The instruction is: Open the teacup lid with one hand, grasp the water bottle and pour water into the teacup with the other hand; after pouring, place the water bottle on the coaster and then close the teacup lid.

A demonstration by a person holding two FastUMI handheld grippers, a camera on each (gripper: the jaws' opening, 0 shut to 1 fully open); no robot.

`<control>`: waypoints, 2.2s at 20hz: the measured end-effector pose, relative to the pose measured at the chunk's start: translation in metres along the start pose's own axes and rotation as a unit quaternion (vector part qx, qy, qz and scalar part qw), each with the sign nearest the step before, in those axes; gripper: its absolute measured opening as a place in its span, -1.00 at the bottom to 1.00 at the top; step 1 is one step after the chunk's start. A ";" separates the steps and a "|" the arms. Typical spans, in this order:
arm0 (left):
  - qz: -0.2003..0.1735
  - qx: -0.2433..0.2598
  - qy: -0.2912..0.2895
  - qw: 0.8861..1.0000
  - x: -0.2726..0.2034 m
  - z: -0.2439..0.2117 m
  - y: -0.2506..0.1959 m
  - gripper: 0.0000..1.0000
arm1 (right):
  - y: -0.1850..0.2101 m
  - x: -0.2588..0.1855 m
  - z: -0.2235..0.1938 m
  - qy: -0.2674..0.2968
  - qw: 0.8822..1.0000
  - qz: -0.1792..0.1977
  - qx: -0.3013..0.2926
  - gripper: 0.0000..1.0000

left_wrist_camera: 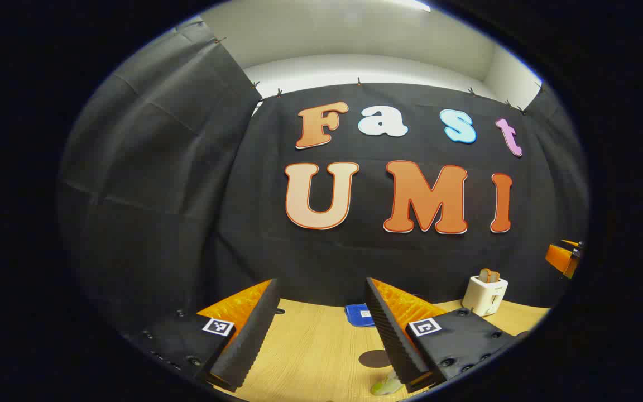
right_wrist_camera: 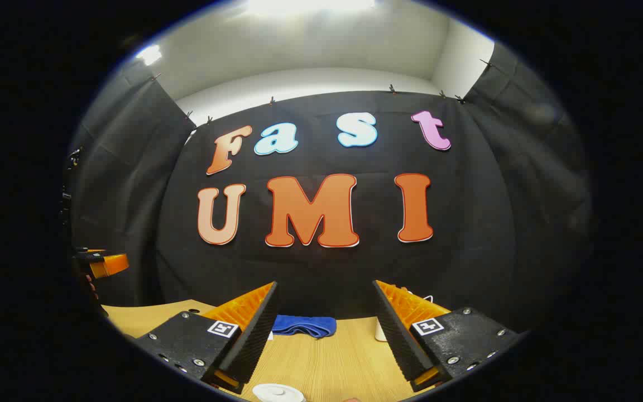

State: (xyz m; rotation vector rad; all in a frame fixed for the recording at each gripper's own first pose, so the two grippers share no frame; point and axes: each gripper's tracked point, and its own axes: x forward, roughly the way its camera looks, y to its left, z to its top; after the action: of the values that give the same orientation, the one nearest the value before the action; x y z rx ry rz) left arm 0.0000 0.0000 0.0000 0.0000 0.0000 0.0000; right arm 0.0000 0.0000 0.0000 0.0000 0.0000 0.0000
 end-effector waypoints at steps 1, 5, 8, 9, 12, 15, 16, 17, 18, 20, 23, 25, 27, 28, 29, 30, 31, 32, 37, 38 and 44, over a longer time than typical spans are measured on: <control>0.000 0.004 0.001 1.000 -0.001 -0.002 0.001 0.95 | 0.000 0.000 0.001 0.001 1.000 0.001 0.004 0.94; -0.018 -0.003 0.007 1.000 -0.003 -0.007 -0.008 0.96 | 0.000 0.000 0.004 0.001 1.000 -0.004 0.013 0.94; -0.022 0.010 0.001 1.000 -0.003 -0.003 -0.009 0.95 | 0.002 -0.001 0.006 0.001 1.000 -0.002 0.012 0.94; -0.024 0.011 -0.002 1.000 -0.004 0.000 -0.010 0.95 | 0.001 -0.001 0.007 0.000 1.000 -0.003 0.012 0.94; -0.029 0.015 -0.011 0.999 -0.006 0.007 -0.015 0.95 | 0.000 -0.002 0.010 -0.004 1.000 -0.003 0.015 0.94; -0.032 0.026 -0.015 0.999 -0.008 0.008 -0.019 0.96 | 0.002 -0.004 0.012 -0.004 1.000 0.002 0.017 0.94; -0.033 0.031 -0.015 0.999 -0.009 0.008 -0.021 0.95 | 0.002 -0.005 0.013 -0.005 1.000 0.003 0.017 0.94; -0.034 0.035 -0.015 0.999 -0.010 0.009 -0.022 0.95 | 0.003 -0.005 0.013 -0.006 1.000 0.005 0.017 0.94; -0.036 0.037 -0.016 0.999 -0.010 0.010 -0.024 0.95 | 0.003 -0.005 0.013 -0.006 1.000 0.007 0.016 0.94; -0.042 0.039 -0.018 0.998 -0.012 0.010 -0.028 0.95 | 0.004 -0.007 0.011 -0.004 1.000 0.010 0.013 0.94; -0.048 0.042 -0.012 0.998 -0.015 0.004 -0.034 0.95 | 0.005 -0.007 -0.001 0.008 1.000 0.014 0.007 0.94; -0.055 0.041 -0.007 0.998 -0.017 -0.002 -0.039 0.95 | 0.006 -0.008 -0.013 0.021 1.000 0.017 0.004 0.94; -0.059 0.045 -0.002 0.997 -0.020 -0.009 -0.044 0.95 | 0.010 -0.008 -0.026 0.038 0.999 0.026 0.004 0.94; -0.058 0.046 0.000 0.997 -0.021 -0.012 -0.043 0.95 | 0.014 -0.009 -0.033 0.047 0.998 0.033 0.004 0.94; -0.058 0.044 0.001 0.997 -0.021 -0.014 -0.044 0.95 | 0.017 -0.010 -0.041 0.055 0.998 0.038 0.002 0.94; -0.059 0.040 0.003 0.997 -0.023 -0.017 -0.045 0.95 | 0.020 -0.010 -0.048 0.060 0.997 0.045 -0.001 0.93; -0.060 0.035 0.005 0.998 -0.024 -0.020 -0.046 0.95 | 0.022 -0.010 -0.056 0.067 0.997 0.049 -0.004 0.89; -0.059 0.032 0.009 0.998 -0.024 -0.024 -0.046 0.95 | 0.025 -0.012 -0.066 0.079 0.995 0.055 -0.006 0.87; -0.055 0.028 0.030 0.998 -0.027 -0.044 -0.040 0.95 | 0.040 -0.018 -0.109 0.124 0.989 0.085 0.000 0.74; -0.055 0.031 0.033 0.998 -0.028 -0.049 -0.039 0.95 | 0.042 -0.019 -0.118 0.134 0.987 0.092 0.002 0.72; -0.058 0.045 0.043 0.996 -0.034 -0.069 -0.038 0.95 | 0.053 -0.031 -0.164 0.183 0.976 0.120 -0.011 0.63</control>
State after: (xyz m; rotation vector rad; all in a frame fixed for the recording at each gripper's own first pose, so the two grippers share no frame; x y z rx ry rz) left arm -0.0339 -0.0383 -0.0690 0.0906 0.0865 -0.1156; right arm -0.0310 0.0527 -0.1638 -0.0231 0.3686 0.2414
